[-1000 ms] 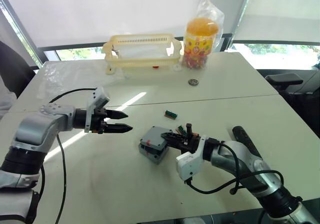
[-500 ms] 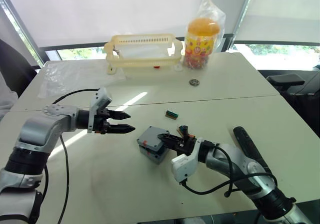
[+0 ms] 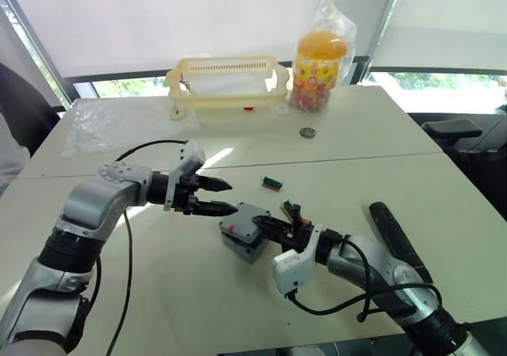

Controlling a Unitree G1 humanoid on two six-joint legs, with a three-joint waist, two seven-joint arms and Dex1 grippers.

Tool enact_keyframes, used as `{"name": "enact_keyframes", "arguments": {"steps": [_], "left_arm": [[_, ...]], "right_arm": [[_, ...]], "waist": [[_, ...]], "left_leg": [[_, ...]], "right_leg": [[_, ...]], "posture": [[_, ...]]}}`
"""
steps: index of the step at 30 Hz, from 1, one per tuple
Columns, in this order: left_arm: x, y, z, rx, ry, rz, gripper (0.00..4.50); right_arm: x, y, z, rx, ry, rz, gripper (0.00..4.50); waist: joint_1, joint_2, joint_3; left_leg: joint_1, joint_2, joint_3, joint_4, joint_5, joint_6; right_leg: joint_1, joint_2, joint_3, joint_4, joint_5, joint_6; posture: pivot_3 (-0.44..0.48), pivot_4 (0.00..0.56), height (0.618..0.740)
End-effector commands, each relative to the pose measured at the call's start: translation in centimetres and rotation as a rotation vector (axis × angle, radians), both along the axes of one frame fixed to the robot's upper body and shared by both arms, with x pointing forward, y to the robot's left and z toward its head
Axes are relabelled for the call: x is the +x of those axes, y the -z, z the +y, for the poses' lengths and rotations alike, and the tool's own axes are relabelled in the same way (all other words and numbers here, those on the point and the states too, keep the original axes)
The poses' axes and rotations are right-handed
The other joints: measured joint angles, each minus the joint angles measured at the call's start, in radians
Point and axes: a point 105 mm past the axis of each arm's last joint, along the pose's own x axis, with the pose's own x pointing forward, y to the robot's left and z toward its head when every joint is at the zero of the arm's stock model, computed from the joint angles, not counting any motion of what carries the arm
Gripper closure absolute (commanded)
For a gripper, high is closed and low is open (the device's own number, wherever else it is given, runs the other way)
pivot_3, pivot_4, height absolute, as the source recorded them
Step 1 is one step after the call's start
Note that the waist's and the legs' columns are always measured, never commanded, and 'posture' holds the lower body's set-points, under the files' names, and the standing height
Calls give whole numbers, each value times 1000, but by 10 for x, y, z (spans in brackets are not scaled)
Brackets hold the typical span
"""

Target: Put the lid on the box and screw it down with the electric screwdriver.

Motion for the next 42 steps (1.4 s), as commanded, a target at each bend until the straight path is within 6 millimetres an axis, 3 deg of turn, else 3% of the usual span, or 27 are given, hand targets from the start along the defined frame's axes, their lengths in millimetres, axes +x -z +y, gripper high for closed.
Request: {"name": "enact_keyframes", "arguments": {"steps": [1, 24, 28, 32, 36, 37, 42], "left_arm": [[-3, 7, -5, 35, 33, -42, 1010], [-16, 69, -33, 153, 124, -49, 1010], [-18, 81, -36, 186, 130, -52, 1010], [-20, 95, -40, 215, 134, -50, 918], [-23, 108, -42, 243, 143, -52, 918], [-22, 111, -43, 245, 137, -52, 918], [-21, 116, -44, 254, 109, -33, 918]], "right_arm": [[-7, 13, -1, -46, -18, 24, 4338], [-21, 21, -7, -71, -37, 15, 4338], [-18, 16, -9, -57, -24, 4, 4338], [-15, 8, -13, -36, -11, -29, 2502], [-20, 4, -17, -38, -17, -41, 332], [-20, 4, -19, -41, -15, -38, 34], [-22, 1, -26, -43, -5, -40, 34]], "waist": [[0, 0, 0], [3, -2, -4], [3, -2, -6], [2, -4, -11], [5, -5, -18], [5, -6, -21], [2, -8, -25]], "left_leg": [[1, 0, 0, 0, 0, 0], [7, 0, 0, 0, 0, 0], [19, 0, 0, 0, -3, 5], [18, -1, 0, 0, -3, 5], [20, -1, 0, 0, -3, 5], [20, -2, 1, 0, -3, 5], [21, -2, 1, 0, -3, 5]], "right_leg": [[1, 0, 0, 0, 0, 0], [8, 0, 0, -2, 0, -1], [22, 0, 0, -6, -2, -3], [22, -1, 1, -7, -3, -3], [23, -1, 2, -7, -3, -4], [24, -1, 2, -7, -3, -4], [25, -1, 5, -7, -4, -5]], "posture": [[0, 150, 740], [0, 150, 740], [0, 150, 740], [0, 150, 740], [0, 150, 740], [0, 150, 740], [0, 150, 740]]}}
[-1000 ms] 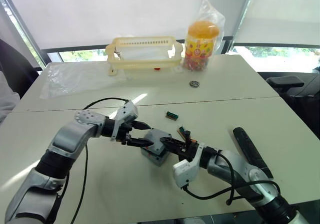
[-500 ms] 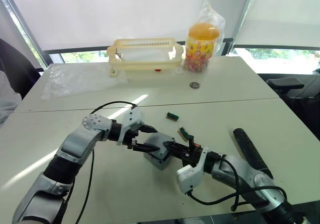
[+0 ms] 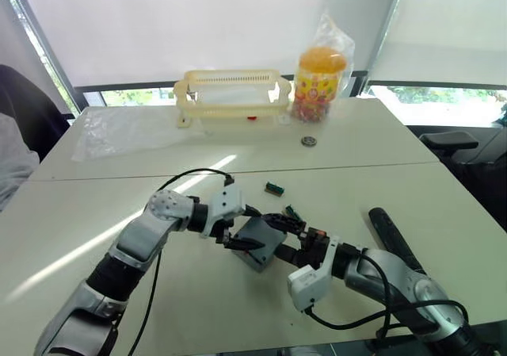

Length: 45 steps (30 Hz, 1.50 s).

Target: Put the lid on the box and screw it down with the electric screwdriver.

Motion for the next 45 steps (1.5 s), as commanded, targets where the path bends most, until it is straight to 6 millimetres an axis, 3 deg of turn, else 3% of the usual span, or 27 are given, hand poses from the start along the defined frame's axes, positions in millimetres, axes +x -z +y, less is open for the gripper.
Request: {"name": "enact_keyframes", "arguments": {"steps": [1, 7, 12, 15, 21, 23, 26, 31, 40, 45], "left_arm": [[-7, 54, 13, 168, -65, 144, 918], [-3, 54, 21, 163, -108, 154, 918], [-5, 47, 23, 133, -115, 174, 918], [-5, 47, 24, 131, -128, 179, 918], [-5, 47, 27, 134, -138, 183, 918], [-5, 46, 26, 128, -141, 185, 918], [-4, 37, 25, 90, -146, 191, 918], [0, 5, 27, -19, -159, 223, 918], [12, -49, 58, -140, -228, 253, 918], [16, -56, 73, -132, -266, 239, 918]], "right_arm": [[-4, -9, -1, 17, -16, -13, 34], [0, -20, 9, 48, -50, -21, 34], [2, -15, 10, 37, -65, -5, 34], [3, -15, 10, 24, -78, -17, 806], [2, -14, 10, 10, -98, -34, 3780], [2, -14, 9, 8, -97, -41, 4236], [3, -14, 8, 7, -91, -50, 4238], [6, -22, 6, 26, -98, -90, 4238], [9, -40, 11, 92, -180, -139, 4238], [6, -36, 11, 96, -243, -102, 4238]], "waist": [[-3, 0, -2], [-6, -1, -2], [-9, 0, -2], [-10, -1, -1], [-10, 0, -2], [-7, 0, -2], [-2, -1, -2], [-6, -2, 0], [-12, -2, 20], [-10, -3, 22]], "left_leg": [[1, 0, 1, 0, 0, 0], [1, 0, 2, 0, 0, 0], [1, 0, 2, -1, 0, 0], [1, 0, 2, -1, 0, 0], [1, 0, 3, -2, 0, 0], [4, 0, 4, -2, 0, 0], [3, 0, 4, -2, 0, 0], [0, -1, 6, -2, 0, 0], [-6, -1, 5, -2, 0, 0], [-7, -1, 5, -3, 0, 0]], "right_leg": [[0, 0, 1, 0, 0, 0], [-1, 1, 4, 0, 0, 0], [-2, 1, 4, 1, 0, 0], [-2, 2, 4, 1, 0, 0], [-3, 2, 5, 1, 0, 0], [-1, 2, 6, 1, 0, 0], [-1, 1, 7, 0, -1, 0], [-4, 1, 10, 0, -1, 0], [-12, 2, 10, 1, 0, 0], [-12, 2, 10, 1, -1, 1]], "posture": [[0, 150, 740], [0, 150, 740], [0, 150, 740], [0, 150, 740], [0, 150, 740], [0, 150, 740], [0, 150, 740], [0, 150, 740], [0, 150, 740], [0, 150, 740]]}}
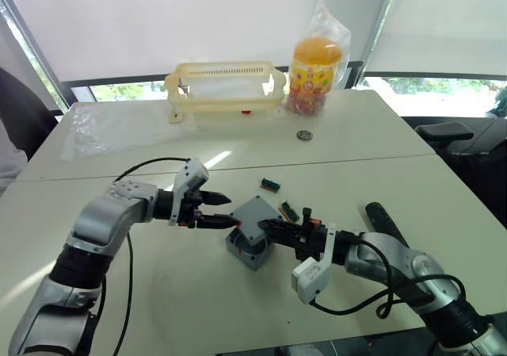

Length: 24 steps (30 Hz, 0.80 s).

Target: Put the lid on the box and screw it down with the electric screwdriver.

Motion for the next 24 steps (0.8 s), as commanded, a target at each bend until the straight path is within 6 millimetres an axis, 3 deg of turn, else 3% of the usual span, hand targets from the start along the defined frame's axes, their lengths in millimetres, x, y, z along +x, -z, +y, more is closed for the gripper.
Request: {"name": "enact_keyframes", "arguments": {"steps": [1, 7, 13, 24], "left_arm": [[2, -13, 10, 0, -9, -38, 918], [3, -27, 19, 32, 5, -75, 918], [3, -23, 20, 67, 22, -93, 918], [-6, -17, 3, 76, 101, -118, 918]], "right_arm": [[-3, -8, -1, 33, -59, -2, 4238], [0, -2, -4, -10, -134, 40, 4238], [2, 5, -2, -47, -208, 65, 4238], [9, 12, -4, -64, -239, 88, 4238]], "waist": [[0, 0, 1], [-1, -2, 10], [-3, -2, 12], [0, -1, 12]], "left_leg": [[0, 0, 0, 0, 0, 0], [0, 0, 1, 0, 0, 0], [0, 0, 1, 0, 0, 0], [-1, 0, 2, 0, 0, 0]], "right_leg": [[0, 0, 0, 0, 0, 0], [0, 0, 1, 0, 0, 0], [-1, 0, 1, 0, 0, 0], [-3, 0, 2, 1, 0, 0]], "posture": [[0, 150, 740], [0, 150, 740], [0, 150, 740], [0, 150, 740]]}}
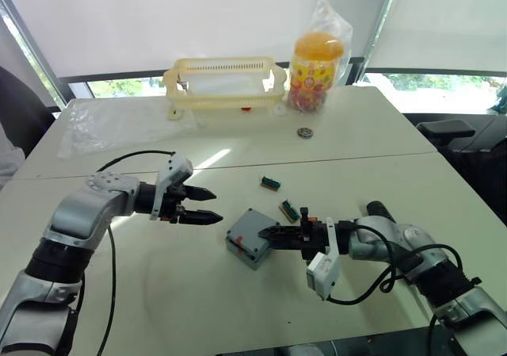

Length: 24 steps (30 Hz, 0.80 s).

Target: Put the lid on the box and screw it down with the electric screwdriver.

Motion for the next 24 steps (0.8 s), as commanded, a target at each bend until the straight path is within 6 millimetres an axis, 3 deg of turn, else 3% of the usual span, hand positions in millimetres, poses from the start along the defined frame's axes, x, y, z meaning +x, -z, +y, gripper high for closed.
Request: {"name": "enact_keyframes", "arguments": {"steps": [1, 5, 11, 15, 24], "left_arm": [[-5, -13, -17, 9, 88, -85, 918], [-5, -20, -40, -25, 170, -108, 918], [-4, -7, -58, -13, 249, -98, 918], [-8, 14, -61, 22, 285, -64, 918], [-8, 34, -60, 57, 289, -28, 918]], "right_arm": [[0, -5, 3, 19, -22, -14, 4238], [0, -5, 6, 25, -28, -12, 4238], [1, -2, 8, 24, -21, -6, 4238], [1, 1, 7, 22, -12, 1, 4238], [-1, 3, 6, 22, -3, 7, 4238]], "waist": [[1, 0, 0], [2, 0, 0], [-4, 0, 0], [-4, 0, 0], [2, 1, 0]], "left_leg": [[0, 0, 0, 0, 0, 0], [0, 0, 0, 0, 0, 0], [0, 0, 1, 0, 0, 0], [0, 0, 0, 0, 0, 0], [0, 0, 1, 1, 0, 0]], "right_leg": [[0, 0, 0, 0, 0, 0], [0, 0, 0, 0, 0, 0], [0, 0, 1, 0, 2, 3], [0, 0, 1, 1, 2, 3], [0, 0, 1, 0, 1, 1]], "posture": [[0, 150, 740], [0, 150, 740], [0, 150, 740], [0, 150, 740], [0, 150, 740]]}}
